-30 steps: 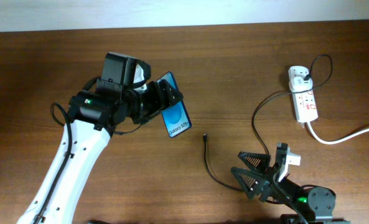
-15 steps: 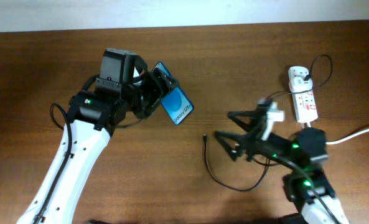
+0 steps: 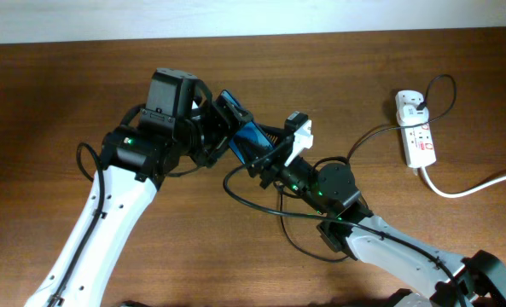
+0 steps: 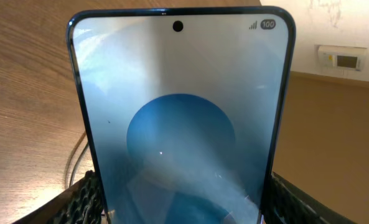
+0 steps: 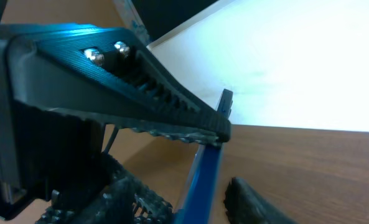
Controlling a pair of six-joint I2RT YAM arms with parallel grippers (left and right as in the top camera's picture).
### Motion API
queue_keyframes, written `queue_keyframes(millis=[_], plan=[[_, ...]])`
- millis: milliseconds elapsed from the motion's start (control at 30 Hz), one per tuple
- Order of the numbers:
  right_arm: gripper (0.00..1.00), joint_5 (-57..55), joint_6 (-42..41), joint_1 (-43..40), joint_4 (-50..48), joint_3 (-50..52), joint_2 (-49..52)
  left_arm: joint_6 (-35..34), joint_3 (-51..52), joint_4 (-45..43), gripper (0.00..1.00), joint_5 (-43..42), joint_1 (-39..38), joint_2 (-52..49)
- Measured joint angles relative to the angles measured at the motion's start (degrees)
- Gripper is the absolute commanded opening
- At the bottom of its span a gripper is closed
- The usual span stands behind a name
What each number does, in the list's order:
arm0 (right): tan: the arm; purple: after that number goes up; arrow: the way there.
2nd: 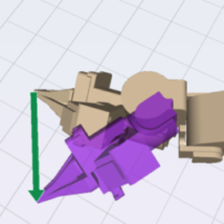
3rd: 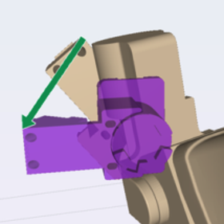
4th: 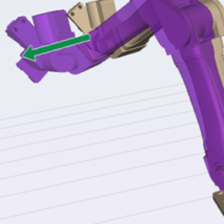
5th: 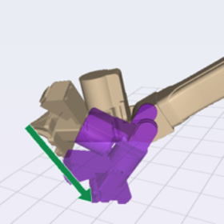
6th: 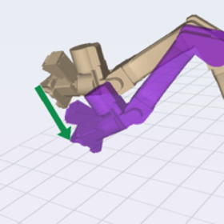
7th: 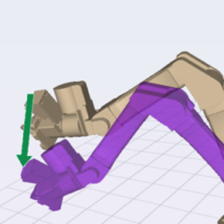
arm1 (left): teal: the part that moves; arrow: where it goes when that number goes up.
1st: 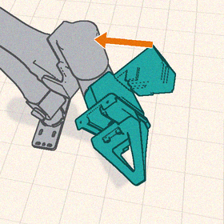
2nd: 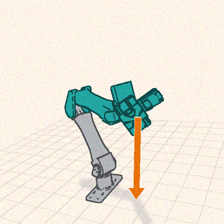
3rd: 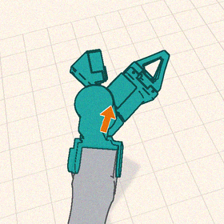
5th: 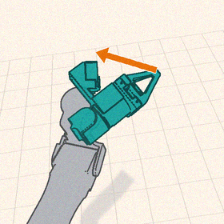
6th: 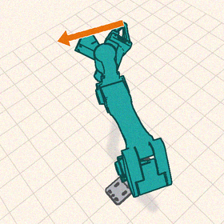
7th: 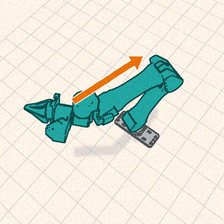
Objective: Plug charger to phone and switch on socket
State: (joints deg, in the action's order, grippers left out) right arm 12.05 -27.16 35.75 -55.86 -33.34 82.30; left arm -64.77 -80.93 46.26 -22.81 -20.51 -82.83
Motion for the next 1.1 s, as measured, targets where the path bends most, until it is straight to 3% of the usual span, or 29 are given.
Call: queue_keyframes(millis=[67,333,500,533,567,800,933,1000,1100], plan=[[0.37,0.8,-0.4,0.1,0.0,-0.1,0.0,0.0,0.0,0.2,0.35,0.4,0.0,0.0],[0.07,2.4,-5.2,-0.7,0.9,-0.1,0.3,0.4,-0.1,0.2,0.38,1.3,0.0,0.6],[0.04,3.1,-9.8,-0.9,-1.0,-0.1,0.4,1.1,-0.3,0.2,0.73,1.3,0.0,1.6],[0.04,3.2,-10.3,-0.9,-1.0,-0.1,0.5,1.1,-0.3,0.2,0.97,1.3,0.0,1.6],[0.04,3.2,-10.4,-0.9,-1.0,-0.1,0.5,1.1,-0.3,0.3,0.99,1.4,0.0,1.6],[0.04,5.3,-20.0,-0.4,0.2,-0.8,0.2,4.7,-0.3,-2.9,0.99,6.6,0.0,1.3],[0.04,-1.3,-30.3,-0.3,5.8,-1.9,-0.7,15.4,-0.3,-4.6,0.99,8.7,0.0,2.4],[0.04,-2.1,-41.7,-1.2,10.9,-0.7,0.3,22.2,-0.3,-2.4,0.99,11.0,0.0,10.4],[0.04,6.7,-58.9,-6.9,12.9,-0.3,0.5,25.7,-1.1,9.8,0.99,17.3,0.0,22.2]])
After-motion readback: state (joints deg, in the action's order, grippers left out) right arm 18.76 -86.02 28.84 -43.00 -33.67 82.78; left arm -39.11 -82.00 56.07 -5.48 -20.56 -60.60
